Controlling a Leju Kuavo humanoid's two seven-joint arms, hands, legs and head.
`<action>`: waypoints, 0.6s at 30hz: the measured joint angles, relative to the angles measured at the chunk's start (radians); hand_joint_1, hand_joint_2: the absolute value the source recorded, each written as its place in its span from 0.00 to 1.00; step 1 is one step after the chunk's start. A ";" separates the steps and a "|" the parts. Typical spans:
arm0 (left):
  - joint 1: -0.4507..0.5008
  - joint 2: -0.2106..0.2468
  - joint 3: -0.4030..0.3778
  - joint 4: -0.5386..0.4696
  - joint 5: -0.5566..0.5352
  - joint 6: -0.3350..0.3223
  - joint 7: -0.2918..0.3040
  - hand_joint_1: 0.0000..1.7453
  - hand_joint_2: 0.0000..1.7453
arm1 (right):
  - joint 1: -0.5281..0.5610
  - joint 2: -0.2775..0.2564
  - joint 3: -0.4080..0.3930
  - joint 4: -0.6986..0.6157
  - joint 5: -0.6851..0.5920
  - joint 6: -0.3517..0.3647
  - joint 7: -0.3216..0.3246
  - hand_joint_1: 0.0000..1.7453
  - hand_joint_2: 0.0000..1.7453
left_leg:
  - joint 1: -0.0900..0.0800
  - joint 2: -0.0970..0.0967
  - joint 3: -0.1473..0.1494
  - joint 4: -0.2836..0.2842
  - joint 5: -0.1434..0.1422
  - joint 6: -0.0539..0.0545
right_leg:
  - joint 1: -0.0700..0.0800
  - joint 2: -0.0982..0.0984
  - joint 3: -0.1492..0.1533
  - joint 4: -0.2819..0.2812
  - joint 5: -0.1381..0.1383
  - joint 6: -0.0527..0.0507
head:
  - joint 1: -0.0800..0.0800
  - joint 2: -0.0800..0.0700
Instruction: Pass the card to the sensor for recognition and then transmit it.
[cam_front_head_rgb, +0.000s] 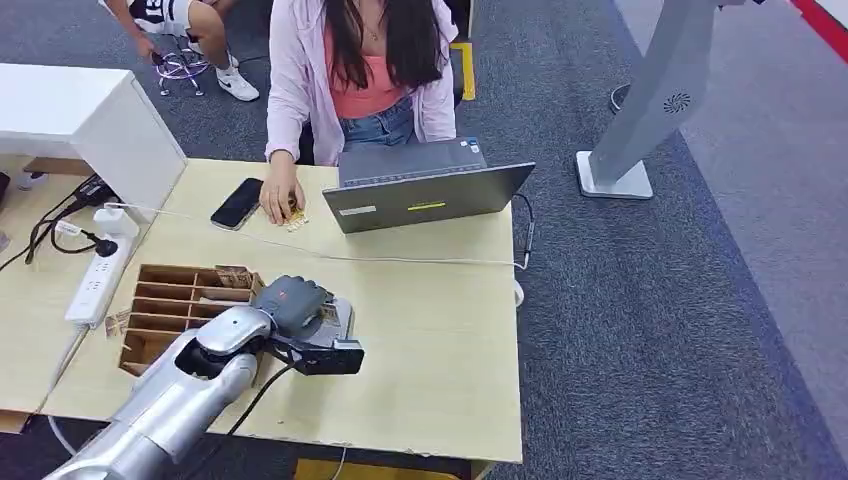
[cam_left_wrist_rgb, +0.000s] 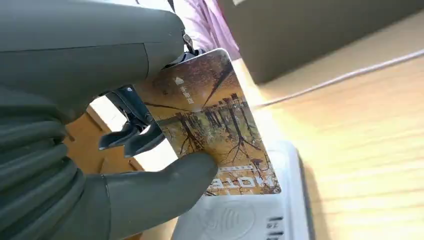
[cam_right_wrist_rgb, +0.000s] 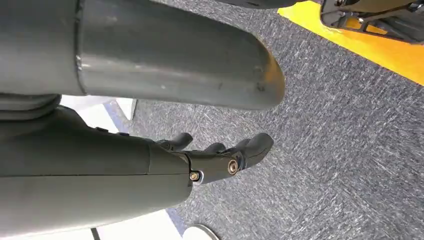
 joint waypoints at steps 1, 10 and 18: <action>-0.002 0.004 -0.003 0.004 0.006 -0.005 0.000 1.00 1.00 | 0.000 0.000 0.000 0.000 0.001 0.000 0.000 0.00 0.00 | 0.000 0.000 0.000 0.000 0.000 0.000 | 0.000 0.000 0.000 0.000 0.000 0.000 | 0.000 0.000; -0.006 0.021 -0.018 0.015 0.000 0.092 0.042 1.00 1.00 | 0.000 0.000 0.000 0.000 0.008 0.005 0.000 0.00 0.00 | 0.000 0.000 0.000 0.000 0.000 0.000 | 0.000 0.000 0.000 0.000 0.000 0.000 | 0.000 0.000; 0.002 -0.009 0.010 -0.019 -0.133 0.287 0.119 1.00 1.00 | 0.000 0.000 0.000 0.000 0.013 0.010 0.000 0.00 0.00 | 0.000 0.000 0.000 0.000 0.000 0.000 | 0.000 0.000 0.000 0.000 0.000 0.000 | 0.000 0.000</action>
